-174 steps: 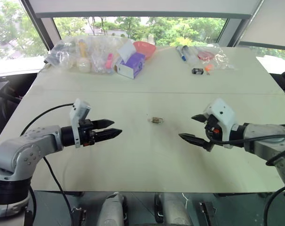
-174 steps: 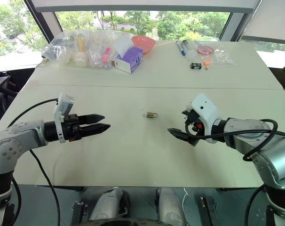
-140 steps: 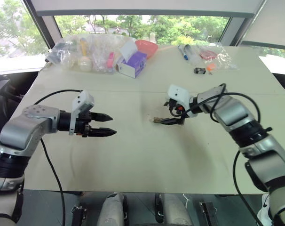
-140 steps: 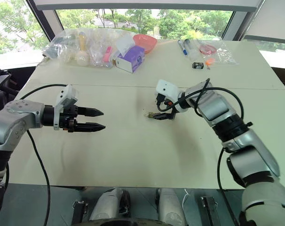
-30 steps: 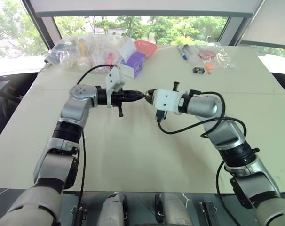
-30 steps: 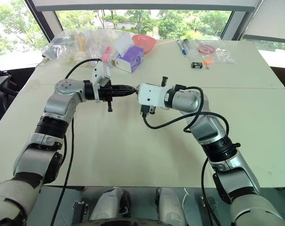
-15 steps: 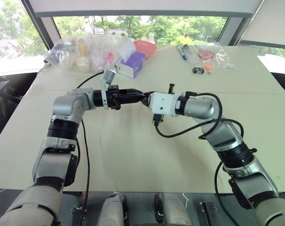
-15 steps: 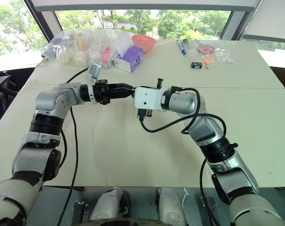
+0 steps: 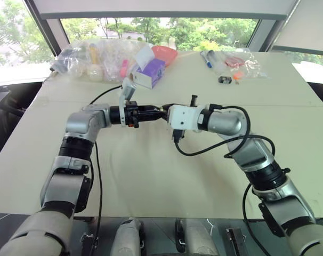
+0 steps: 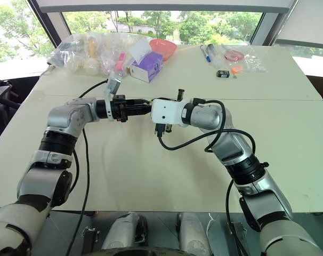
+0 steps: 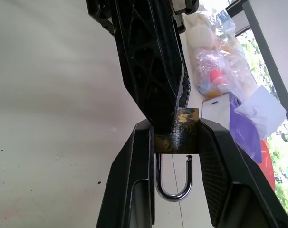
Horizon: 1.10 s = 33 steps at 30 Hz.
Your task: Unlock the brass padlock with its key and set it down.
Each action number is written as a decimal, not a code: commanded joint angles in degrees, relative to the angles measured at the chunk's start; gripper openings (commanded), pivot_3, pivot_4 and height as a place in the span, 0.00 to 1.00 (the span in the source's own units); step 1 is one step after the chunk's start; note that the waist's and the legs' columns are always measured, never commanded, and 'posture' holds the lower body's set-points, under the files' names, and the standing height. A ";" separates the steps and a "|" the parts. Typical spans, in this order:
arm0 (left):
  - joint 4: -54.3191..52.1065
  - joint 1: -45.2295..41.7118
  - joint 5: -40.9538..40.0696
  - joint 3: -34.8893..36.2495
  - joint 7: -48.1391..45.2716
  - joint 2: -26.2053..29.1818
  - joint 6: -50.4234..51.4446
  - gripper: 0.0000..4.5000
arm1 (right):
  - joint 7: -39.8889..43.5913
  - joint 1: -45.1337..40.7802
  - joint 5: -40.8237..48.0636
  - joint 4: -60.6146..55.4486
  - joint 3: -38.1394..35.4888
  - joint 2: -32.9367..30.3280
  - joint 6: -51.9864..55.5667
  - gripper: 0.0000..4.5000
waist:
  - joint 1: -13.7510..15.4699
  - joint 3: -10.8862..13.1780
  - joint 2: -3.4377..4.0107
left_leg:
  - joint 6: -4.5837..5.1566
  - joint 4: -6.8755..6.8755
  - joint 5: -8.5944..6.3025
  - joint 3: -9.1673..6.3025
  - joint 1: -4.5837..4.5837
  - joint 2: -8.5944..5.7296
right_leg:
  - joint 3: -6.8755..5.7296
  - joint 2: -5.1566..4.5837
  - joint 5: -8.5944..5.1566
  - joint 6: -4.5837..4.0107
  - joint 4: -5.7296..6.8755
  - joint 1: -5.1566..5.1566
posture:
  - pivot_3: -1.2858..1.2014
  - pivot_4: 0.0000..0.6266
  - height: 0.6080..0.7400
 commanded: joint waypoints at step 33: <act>-10.01 1.65 -8.55 4.54 -1.75 1.62 8.31 0.00 | -11.22 7.52 16.26 -22.75 -18.02 8.73 30.55 0.97 | 0.18 -0.01 0.01 | -0.02 0.01 0.01 -0.10 0.01 -0.02 | -0.01 -0.01 0.00 -0.01 0.02 0.04 | 0.52 0.24 0.96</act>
